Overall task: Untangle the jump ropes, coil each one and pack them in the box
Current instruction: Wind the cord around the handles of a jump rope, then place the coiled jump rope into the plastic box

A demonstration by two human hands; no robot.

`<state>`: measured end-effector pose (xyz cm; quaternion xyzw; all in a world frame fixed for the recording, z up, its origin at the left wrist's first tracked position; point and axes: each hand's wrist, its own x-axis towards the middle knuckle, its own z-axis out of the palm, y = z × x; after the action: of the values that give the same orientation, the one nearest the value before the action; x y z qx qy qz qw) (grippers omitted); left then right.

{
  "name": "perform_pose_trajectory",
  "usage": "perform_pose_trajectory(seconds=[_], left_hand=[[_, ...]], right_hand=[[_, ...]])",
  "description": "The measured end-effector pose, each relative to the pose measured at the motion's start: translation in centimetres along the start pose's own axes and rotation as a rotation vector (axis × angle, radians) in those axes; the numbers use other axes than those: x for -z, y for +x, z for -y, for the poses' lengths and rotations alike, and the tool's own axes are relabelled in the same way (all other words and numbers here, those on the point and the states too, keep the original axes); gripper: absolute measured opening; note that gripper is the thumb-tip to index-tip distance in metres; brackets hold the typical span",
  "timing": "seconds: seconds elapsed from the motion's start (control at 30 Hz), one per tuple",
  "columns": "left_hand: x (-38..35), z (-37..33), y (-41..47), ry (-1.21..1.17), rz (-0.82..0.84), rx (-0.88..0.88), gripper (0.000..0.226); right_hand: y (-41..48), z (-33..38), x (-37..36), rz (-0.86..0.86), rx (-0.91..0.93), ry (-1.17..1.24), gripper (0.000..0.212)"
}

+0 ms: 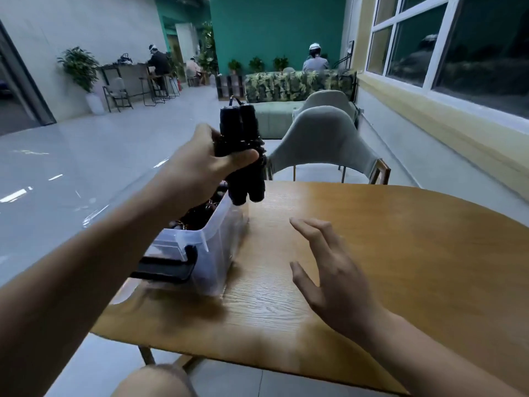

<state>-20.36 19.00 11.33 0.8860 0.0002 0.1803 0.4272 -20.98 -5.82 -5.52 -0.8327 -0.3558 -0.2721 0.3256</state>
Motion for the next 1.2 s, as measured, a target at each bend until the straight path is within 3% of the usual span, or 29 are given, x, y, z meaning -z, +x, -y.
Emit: perform_pose_trajectory(seconds=[0.17, 0.37, 0.47, 0.57, 0.7, 0.93, 1.07, 1.2], left_hand=[[4.0, 2.1, 4.0, 0.056, 0.009, 0.034, 0.038], [6.9, 6.1, 8.4, 0.564, 0.007, -0.056, 0.046], [7.4, 7.5, 10.6, 0.821, 0.109, -0.129, 0.055], [7.2, 8.7, 12.6, 0.924, 0.274, -0.096, 0.069], [6.0, 10.0, 14.4, 0.945, 0.444, -0.042, 0.081], [6.2, 10.4, 16.5, 0.775, 0.59, 0.067, 0.04], [8.0, 10.5, 16.9, 0.572, 0.633, 0.146, 0.033], [8.7, 10.5, 16.8, 0.597, 0.652, 0.143, 0.033]], right_hand=[[0.4, -0.4, -1.8, 0.073, -0.012, -0.008, 0.059], [0.8, -0.3, -3.3, 0.129, -0.007, -0.01, 0.049], [0.6, -0.4, -4.0, 0.165, 0.007, -0.007, 0.046], [0.3, -0.8, -4.2, 0.194, 0.006, 0.006, 0.044], [0.2, -1.0, -4.0, 0.216, -0.024, 0.035, 0.045], [0.0, -1.2, -4.4, 0.274, -0.104, 0.109, 0.044], [-0.1, -1.1, -4.5, 0.289, -0.111, 0.12, 0.044], [-0.1, -1.2, -4.6, 0.303, -0.116, 0.134, 0.043]])
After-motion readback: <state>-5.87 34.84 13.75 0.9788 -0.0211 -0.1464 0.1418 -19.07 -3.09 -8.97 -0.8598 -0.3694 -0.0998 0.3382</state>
